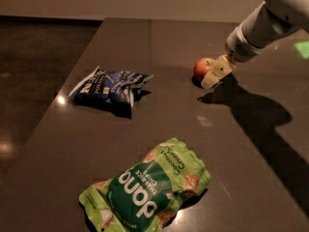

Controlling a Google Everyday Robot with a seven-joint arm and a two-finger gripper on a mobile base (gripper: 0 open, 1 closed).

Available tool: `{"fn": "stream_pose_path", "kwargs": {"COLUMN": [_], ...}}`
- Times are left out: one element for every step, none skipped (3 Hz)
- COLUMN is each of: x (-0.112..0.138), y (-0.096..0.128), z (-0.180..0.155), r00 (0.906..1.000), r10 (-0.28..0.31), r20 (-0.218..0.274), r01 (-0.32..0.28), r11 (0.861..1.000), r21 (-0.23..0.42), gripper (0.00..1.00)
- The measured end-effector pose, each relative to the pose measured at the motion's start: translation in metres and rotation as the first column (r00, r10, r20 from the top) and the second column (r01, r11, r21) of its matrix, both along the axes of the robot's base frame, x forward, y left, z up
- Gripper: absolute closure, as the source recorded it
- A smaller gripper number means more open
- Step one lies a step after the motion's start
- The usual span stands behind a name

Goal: Move apple near blue chip bag

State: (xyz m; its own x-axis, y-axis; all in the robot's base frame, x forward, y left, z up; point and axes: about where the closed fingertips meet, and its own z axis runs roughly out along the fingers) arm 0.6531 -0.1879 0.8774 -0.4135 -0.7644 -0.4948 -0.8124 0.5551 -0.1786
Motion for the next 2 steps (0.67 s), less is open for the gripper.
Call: {"fn": "stream_pose_path", "kwargs": {"x": [0.005, 0.007], "y": [0.019, 0.030], "z": [-0.011, -0.017], "r00": [0.9994, 0.9981], "r10": [0.033, 0.055], "r20": [-0.013, -0.027], "r01": [-0.033, -0.054], "r11": [0.999, 0.998], "r21": [0.007, 0.013], "gripper": [0.08, 0.24]}}
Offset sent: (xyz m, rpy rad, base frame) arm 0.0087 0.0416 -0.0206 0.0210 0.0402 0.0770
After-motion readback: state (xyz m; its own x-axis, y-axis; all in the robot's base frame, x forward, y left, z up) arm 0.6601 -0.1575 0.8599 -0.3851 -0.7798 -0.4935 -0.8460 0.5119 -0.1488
